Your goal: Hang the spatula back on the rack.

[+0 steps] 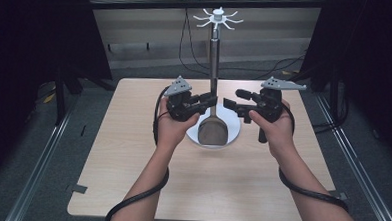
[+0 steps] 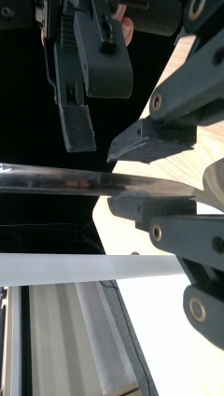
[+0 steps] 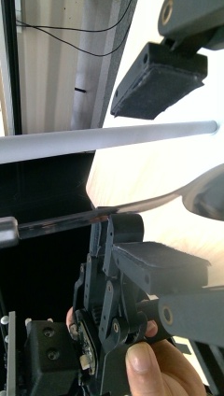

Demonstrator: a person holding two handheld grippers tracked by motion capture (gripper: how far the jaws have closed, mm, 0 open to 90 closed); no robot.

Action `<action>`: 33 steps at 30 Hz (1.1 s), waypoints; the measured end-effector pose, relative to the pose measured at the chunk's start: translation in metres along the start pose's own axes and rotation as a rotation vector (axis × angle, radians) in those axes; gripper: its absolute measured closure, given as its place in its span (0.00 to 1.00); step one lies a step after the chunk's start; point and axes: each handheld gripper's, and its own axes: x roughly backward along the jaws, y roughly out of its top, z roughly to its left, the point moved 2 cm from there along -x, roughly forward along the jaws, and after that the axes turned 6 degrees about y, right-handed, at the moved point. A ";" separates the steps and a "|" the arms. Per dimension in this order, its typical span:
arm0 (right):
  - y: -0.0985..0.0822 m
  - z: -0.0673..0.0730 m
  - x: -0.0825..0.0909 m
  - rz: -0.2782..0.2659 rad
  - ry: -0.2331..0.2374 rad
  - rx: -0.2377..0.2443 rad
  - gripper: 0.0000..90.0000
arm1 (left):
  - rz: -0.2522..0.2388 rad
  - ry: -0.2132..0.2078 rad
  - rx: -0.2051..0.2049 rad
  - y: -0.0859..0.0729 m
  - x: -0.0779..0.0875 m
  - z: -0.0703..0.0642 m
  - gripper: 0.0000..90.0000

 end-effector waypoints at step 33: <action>-0.013 -0.003 0.020 0.009 -0.033 -0.003 0.26 | 0.026 0.057 -0.026 -0.009 0.012 0.003 0.41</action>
